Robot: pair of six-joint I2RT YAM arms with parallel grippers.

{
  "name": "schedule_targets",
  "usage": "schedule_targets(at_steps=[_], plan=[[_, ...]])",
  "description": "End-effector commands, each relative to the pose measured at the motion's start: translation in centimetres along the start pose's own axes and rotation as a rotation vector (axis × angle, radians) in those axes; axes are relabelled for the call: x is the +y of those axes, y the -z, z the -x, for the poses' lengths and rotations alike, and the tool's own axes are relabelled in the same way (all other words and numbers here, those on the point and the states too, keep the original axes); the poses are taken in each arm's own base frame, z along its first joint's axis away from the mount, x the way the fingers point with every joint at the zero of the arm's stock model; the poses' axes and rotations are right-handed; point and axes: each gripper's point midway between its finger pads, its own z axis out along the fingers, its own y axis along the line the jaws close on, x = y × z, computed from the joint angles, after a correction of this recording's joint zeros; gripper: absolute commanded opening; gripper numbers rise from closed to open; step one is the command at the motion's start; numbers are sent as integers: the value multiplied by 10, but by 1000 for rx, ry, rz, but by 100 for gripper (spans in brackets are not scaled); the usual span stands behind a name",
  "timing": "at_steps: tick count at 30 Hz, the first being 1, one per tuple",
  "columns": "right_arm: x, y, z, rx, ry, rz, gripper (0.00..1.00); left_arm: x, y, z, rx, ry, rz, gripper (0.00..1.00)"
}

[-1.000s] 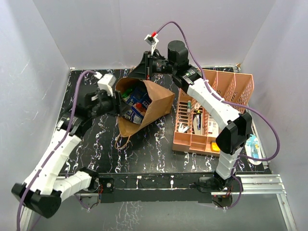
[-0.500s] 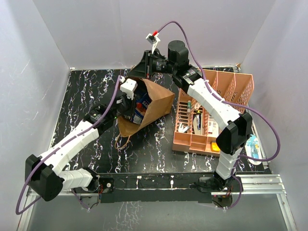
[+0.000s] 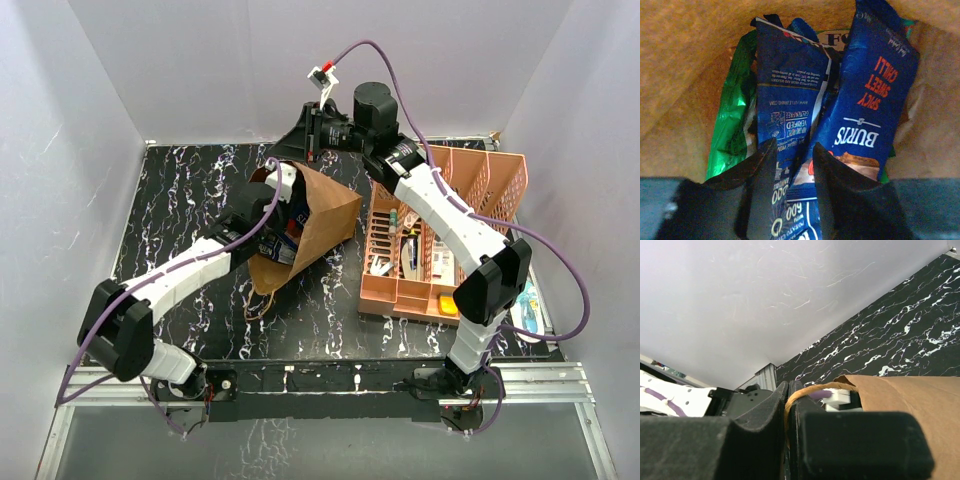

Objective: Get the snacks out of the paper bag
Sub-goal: Take out the snack from the paper bag.

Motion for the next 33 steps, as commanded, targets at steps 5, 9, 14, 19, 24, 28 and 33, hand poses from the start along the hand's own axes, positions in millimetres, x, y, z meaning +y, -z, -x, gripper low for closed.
schedule_targets(at_steps=[5, 9, 14, 19, 24, 28, 33], plan=[[44, 22, 35, -101, 128, 40, 7, 6, -15, 16, -50, 24, 35, 43], [43, 21, 35, -97, 125, 45, 7, 9, -19, 10, -33, 22, 58, 48], [42, 20, 34, -94, 123, 45, 7, 15, -20, 1, 17, 38, 104, 57], [41, 19, 33, -92, 121, 41, 7, 17, -13, 4, 6, 100, 120, 59], [40, 20, 34, -93, 124, 35, 7, 20, 1, 15, 7, 182, 136, 64], [40, 20, 35, -93, 126, 30, 7, 21, 15, 30, -12, 229, 130, 66], [40, 20, 35, -95, 128, 28, 7, 25, 16, 26, 4, 233, 159, 67]])
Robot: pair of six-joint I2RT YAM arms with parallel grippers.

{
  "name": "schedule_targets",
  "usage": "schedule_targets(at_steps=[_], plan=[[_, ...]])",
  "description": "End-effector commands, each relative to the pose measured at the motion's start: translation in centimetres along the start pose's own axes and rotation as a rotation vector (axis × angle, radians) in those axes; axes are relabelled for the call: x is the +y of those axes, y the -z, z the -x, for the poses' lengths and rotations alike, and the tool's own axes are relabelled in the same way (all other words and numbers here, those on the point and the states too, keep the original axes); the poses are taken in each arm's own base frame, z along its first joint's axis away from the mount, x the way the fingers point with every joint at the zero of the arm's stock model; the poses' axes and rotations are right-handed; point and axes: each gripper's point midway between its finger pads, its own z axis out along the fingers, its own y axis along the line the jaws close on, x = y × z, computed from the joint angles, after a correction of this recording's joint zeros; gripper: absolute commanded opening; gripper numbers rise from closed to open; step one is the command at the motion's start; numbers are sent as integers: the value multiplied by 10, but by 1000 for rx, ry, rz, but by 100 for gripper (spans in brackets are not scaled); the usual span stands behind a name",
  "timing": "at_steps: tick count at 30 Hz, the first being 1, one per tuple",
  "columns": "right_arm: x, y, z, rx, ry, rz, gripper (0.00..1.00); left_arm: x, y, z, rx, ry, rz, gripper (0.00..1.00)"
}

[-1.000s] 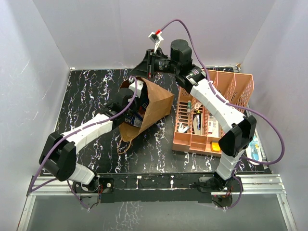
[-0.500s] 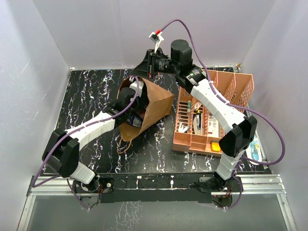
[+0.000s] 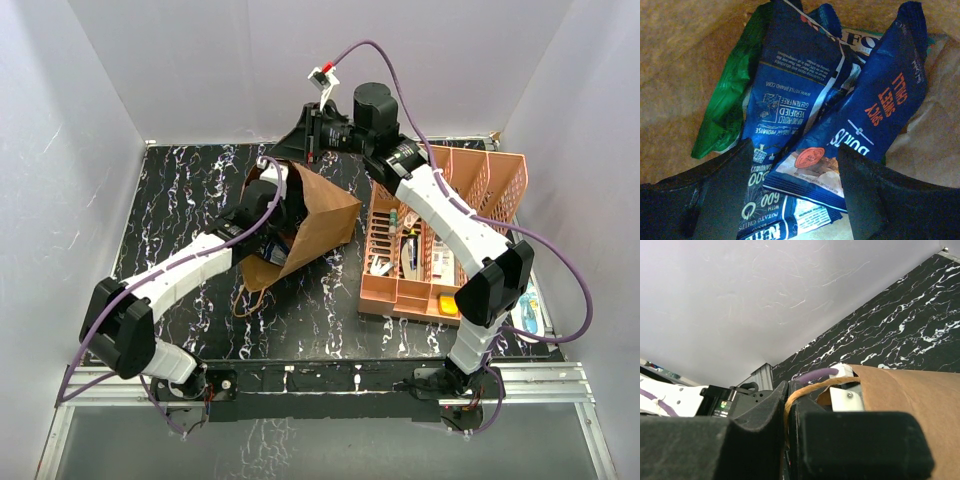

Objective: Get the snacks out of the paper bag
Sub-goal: Take out the snack from the paper bag.

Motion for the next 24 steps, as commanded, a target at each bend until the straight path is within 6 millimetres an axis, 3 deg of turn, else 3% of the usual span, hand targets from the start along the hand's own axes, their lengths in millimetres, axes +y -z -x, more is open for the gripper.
schedule_targets(at_steps=[1, 7, 12, 15, 24], plan=[[39, 18, 36, -97, 114, 56, 7, 11, 19, 42, -101, 100, 44, 67], [40, 20, 36, -94, 114, 52, 7, 14, 16, 50, -141, 74, 60, 67], [35, 19, 30, -83, 106, 40, 7, -22, 15, 51, -159, -29, -156, 59], [36, 19, 31, -84, 109, 43, 7, -37, 14, 42, -151, -40, -240, 56], [39, 20, 31, -81, 108, 50, 7, -41, -23, 16, -57, -78, -218, 61]])
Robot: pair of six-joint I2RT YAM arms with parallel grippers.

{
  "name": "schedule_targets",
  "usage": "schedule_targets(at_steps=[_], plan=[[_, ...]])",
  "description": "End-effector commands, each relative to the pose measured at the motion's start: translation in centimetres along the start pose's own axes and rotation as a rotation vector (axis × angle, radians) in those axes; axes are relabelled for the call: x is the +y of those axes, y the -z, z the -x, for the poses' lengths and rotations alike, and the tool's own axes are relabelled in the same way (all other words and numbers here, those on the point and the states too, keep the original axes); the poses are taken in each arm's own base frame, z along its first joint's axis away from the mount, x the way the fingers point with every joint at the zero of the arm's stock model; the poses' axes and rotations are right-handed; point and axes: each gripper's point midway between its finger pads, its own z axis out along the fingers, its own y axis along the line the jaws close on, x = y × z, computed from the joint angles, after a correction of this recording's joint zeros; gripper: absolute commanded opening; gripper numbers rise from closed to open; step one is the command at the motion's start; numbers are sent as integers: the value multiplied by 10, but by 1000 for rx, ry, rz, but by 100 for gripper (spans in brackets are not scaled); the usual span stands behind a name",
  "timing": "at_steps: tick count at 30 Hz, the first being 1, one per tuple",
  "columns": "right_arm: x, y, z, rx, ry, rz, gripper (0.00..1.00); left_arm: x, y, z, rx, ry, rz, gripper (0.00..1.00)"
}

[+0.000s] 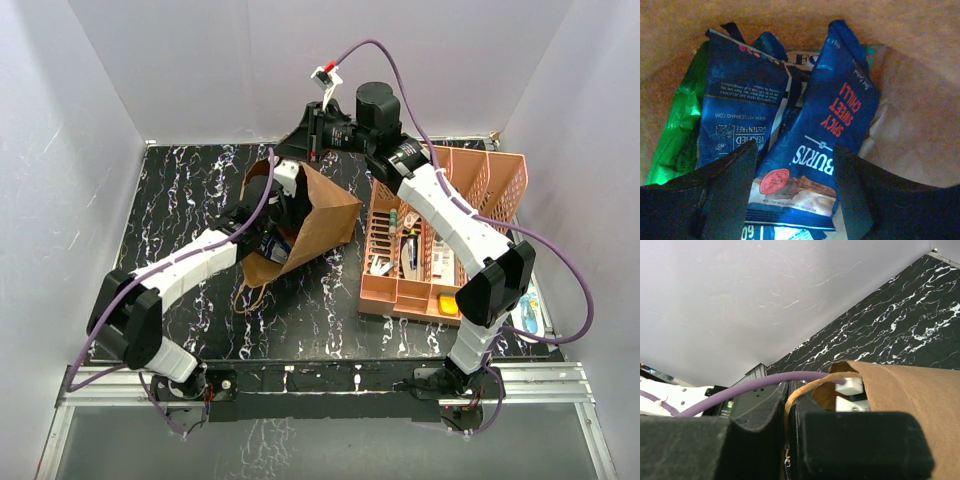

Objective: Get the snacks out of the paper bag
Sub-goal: Take out the snack from the paper bag.

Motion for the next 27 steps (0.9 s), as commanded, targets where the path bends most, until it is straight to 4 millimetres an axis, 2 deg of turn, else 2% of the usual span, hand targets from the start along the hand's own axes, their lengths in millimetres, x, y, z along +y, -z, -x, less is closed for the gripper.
schedule_targets(at_steps=[1, 4, 8, 11, 14, 18, 22, 27], plan=[[42, 19, 30, -79, 94, 68, 7, -1, -20, -7, 40, -35, -6, 61], [42, 19, 31, -81, 97, 65, 7, -7, -28, -18, 76, -39, -41, 60], [39, 20, 28, -76, 99, 55, 7, -28, -18, -20, 86, 6, -154, 54], [37, 20, 27, -74, 104, 47, 7, -37, -2, -18, 58, 46, -203, 42], [35, 20, 26, -76, 107, 37, 7, -37, 9, -15, 52, 68, -209, 20], [32, 21, 25, -77, 108, 26, 7, -35, 19, -8, 62, 85, -189, 0], [30, 25, 24, -89, 116, -3, 7, -29, 33, 8, 37, 101, -161, 0], [23, 30, 24, -106, 129, -54, 7, -23, 65, 27, -2, 156, -131, 0]])
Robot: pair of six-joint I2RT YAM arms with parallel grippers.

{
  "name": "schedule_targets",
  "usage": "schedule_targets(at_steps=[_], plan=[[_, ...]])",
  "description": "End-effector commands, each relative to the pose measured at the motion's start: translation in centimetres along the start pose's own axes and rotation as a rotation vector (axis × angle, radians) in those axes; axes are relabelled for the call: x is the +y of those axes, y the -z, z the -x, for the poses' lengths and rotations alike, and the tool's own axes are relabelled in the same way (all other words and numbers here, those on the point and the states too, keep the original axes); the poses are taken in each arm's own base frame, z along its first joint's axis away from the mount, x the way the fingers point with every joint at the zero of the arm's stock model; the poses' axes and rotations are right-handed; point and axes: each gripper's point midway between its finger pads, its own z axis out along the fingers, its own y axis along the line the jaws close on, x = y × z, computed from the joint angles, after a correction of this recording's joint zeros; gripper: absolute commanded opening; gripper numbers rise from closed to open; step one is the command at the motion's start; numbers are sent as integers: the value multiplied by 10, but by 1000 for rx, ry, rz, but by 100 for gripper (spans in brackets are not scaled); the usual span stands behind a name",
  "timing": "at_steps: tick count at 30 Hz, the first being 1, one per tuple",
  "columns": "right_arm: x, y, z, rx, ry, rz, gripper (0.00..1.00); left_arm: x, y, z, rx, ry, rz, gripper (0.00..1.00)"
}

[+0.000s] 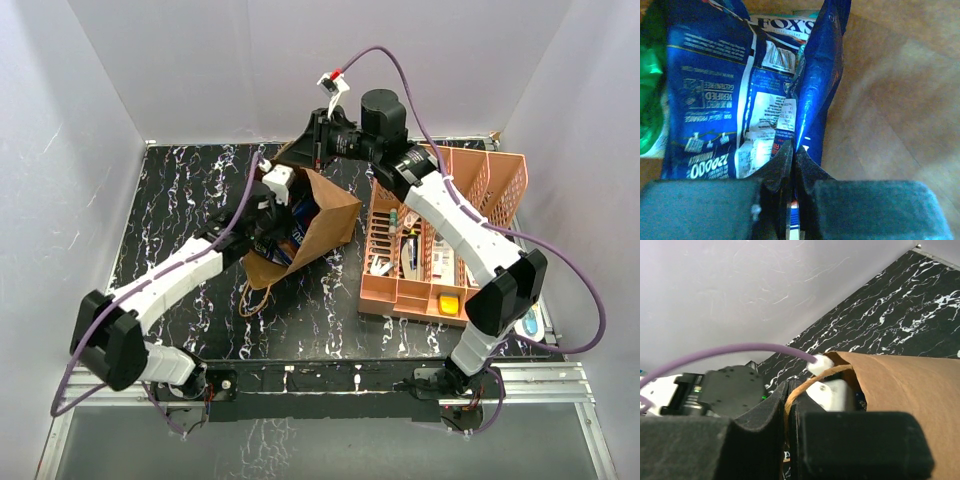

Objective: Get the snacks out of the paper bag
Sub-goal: Take out the snack from the paper bag, then place the snack at the center of the board.

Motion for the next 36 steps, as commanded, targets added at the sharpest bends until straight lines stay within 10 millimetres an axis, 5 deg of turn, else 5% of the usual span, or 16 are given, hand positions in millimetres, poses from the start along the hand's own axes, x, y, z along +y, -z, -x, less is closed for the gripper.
schedule_targets(at_steps=[1, 12, 19, 26, 29, 36], plan=[[24, 20, 33, -117, 118, -9, 7, -10, 49, 46, -121, 56, -1, 0], [6, 26, 31, -135, 149, -113, 8, -5, 136, 61, -133, 112, 71, 0], [-12, 35, 36, -179, 160, -232, 7, -7, 210, 75, -258, 131, 67, 0], [-26, 48, 40, -229, 168, -339, 7, 18, 270, 104, -439, 191, 214, 0], [-28, 55, 42, -251, 182, -368, 7, 46, 282, 120, -489, 211, 388, 0], [-18, 67, 48, -288, 204, -368, 8, 86, 254, 172, -549, 36, 673, 0]])
